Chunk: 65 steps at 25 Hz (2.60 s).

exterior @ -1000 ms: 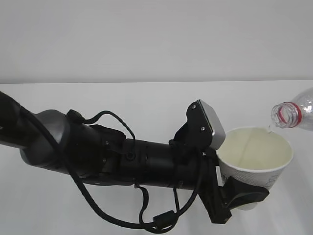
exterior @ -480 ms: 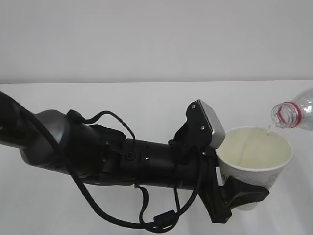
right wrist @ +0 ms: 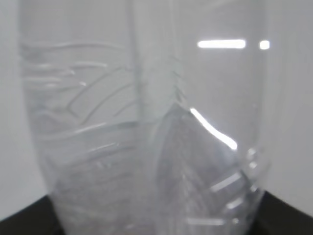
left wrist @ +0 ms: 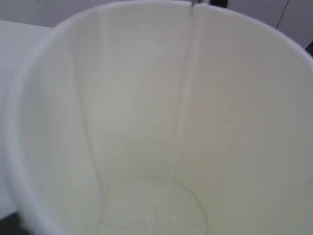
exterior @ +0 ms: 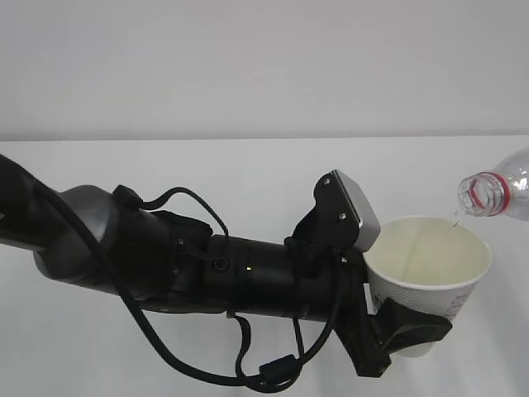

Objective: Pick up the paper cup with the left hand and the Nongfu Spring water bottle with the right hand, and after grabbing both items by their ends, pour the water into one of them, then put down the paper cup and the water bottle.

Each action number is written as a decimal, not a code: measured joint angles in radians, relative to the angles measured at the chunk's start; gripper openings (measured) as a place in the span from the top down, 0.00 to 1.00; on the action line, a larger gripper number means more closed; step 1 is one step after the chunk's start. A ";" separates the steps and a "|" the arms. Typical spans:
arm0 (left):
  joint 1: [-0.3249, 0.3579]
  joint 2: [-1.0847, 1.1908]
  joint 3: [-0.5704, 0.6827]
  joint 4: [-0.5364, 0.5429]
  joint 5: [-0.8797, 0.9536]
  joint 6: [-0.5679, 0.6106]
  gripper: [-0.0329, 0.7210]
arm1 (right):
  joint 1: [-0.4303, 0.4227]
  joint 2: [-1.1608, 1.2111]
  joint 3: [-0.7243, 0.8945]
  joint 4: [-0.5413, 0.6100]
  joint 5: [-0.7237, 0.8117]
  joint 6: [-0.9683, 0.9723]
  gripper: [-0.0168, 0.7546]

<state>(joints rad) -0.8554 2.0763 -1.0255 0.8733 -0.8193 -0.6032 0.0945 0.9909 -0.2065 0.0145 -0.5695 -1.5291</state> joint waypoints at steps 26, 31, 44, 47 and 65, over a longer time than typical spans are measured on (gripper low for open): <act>0.000 0.000 0.000 0.000 0.001 0.000 0.28 | 0.000 0.000 0.000 0.000 0.000 -0.009 0.38; 0.000 0.000 0.000 0.000 0.001 0.000 0.28 | 0.000 0.000 0.000 0.000 0.000 -0.009 0.39; 0.000 0.000 0.000 0.000 0.001 0.000 0.28 | 0.000 0.000 0.000 0.000 0.000 -0.015 0.39; 0.000 0.000 0.000 0.000 0.001 0.000 0.28 | 0.000 0.000 0.000 0.000 0.000 -0.017 0.39; 0.000 0.000 0.000 0.002 0.001 0.000 0.28 | 0.000 0.000 0.000 0.004 -0.002 -0.032 0.41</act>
<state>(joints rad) -0.8554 2.0763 -1.0255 0.8756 -0.8188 -0.6032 0.0945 0.9909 -0.2065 0.0181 -0.5715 -1.5606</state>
